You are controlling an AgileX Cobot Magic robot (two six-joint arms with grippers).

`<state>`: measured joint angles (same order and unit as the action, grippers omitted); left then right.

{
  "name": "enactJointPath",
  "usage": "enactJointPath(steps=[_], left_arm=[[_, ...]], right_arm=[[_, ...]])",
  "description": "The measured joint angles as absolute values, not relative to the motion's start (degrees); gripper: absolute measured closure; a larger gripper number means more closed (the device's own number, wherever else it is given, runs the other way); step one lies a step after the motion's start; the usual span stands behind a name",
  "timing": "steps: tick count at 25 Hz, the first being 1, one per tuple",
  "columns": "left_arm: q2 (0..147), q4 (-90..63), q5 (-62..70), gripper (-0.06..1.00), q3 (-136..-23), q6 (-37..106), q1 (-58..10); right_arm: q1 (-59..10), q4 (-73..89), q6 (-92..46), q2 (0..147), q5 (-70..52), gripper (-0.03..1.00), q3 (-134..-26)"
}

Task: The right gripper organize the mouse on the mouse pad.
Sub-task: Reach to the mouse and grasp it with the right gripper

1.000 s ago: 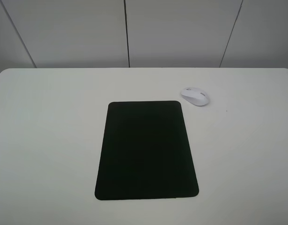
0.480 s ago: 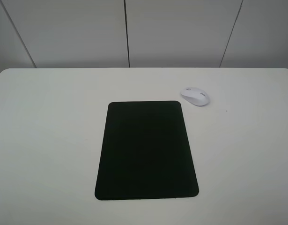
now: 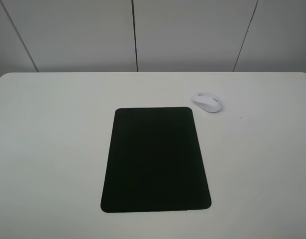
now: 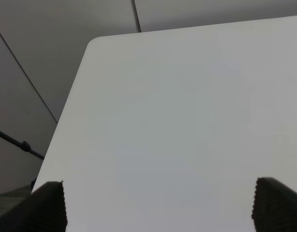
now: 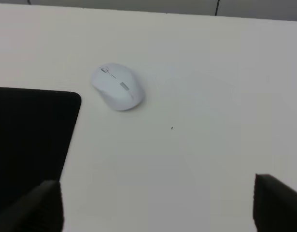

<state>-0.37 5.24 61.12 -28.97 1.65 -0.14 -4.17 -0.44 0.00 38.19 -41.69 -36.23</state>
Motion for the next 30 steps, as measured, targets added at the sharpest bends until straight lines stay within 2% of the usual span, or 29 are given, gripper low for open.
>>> enactJointPath(steps=[4,17,24,30], left_arm=[[-0.37,5.24,61.12,0.16,-28.97,1.65,-0.14],[-0.37,5.24,61.12,0.16,-28.97,1.65,-0.14],[-0.37,5.24,61.12,0.16,-28.97,1.65,-0.14],[-0.37,5.24,61.12,0.16,-28.97,1.65,-0.14]], right_arm=[[-4.17,0.0,-5.38,51.59,-37.23,0.15,-39.9],[-7.75,2.78,-29.51,90.94,-35.05,0.14,-59.78],[-8.34,8.05,-43.74,106.4,-40.73,0.14,-72.74],[-8.34,10.47,-50.07,113.5,-42.72,0.14,-78.83]])
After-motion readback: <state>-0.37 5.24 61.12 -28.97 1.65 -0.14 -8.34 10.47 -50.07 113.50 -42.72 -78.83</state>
